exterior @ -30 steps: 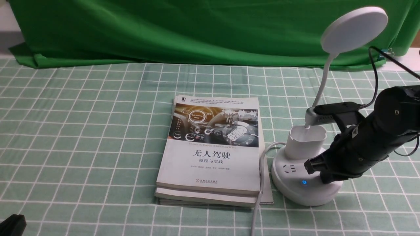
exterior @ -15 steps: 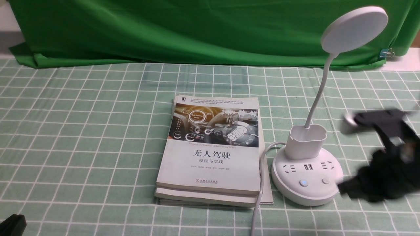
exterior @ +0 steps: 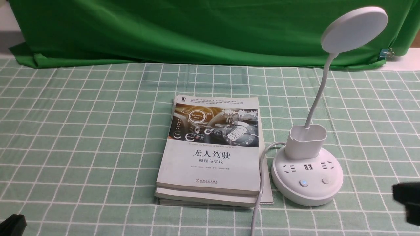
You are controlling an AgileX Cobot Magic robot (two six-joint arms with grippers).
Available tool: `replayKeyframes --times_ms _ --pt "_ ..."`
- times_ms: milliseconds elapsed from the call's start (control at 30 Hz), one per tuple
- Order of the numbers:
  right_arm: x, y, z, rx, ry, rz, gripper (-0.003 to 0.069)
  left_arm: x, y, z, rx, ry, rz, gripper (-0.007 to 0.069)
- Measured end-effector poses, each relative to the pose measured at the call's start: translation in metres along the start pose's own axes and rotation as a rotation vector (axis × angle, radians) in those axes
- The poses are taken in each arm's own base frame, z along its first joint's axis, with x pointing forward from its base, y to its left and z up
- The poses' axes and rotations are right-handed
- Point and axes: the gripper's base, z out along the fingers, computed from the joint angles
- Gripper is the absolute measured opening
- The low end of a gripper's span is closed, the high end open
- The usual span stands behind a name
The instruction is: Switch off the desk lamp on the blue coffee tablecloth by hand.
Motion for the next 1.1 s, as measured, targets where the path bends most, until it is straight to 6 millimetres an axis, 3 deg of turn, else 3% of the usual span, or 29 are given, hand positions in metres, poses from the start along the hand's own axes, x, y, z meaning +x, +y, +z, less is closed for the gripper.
replayKeyframes --times_ms 133,300,333,533,667,833,1100 --pt "0.000 -0.001 -0.017 0.011 -0.151 -0.024 0.0030 0.000 0.000 0.000 0.000 0.000 0.000 0.0000" --pt "0.011 -0.012 -0.015 0.069 -0.384 -0.003 0.0020 0.000 0.000 0.000 0.000 0.000 0.000 0.0000" --pt "0.030 -0.023 -0.006 0.137 -0.457 0.033 0.0020 0.000 0.000 0.000 0.000 0.000 0.000 0.0000" --pt "0.090 -0.038 0.011 0.277 -0.650 0.088 0.0020 0.000 0.000 0.000 0.000 0.000 0.000 0.0000" --pt "0.106 -0.039 0.010 0.313 -0.735 0.076 0.0020 0.000 0.000 0.000 0.000 0.000 0.000 0.0000" --pt "0.114 -0.037 0.004 0.339 -0.759 0.035 0.0021 0.000 0.000 0.000 0.000 0.000 0.000 0.0000" --pt "0.123 -0.038 0.010 0.360 -0.641 0.007 0.0021 0.000 0.000 0.000 0.000 0.001 0.000 0.0000"
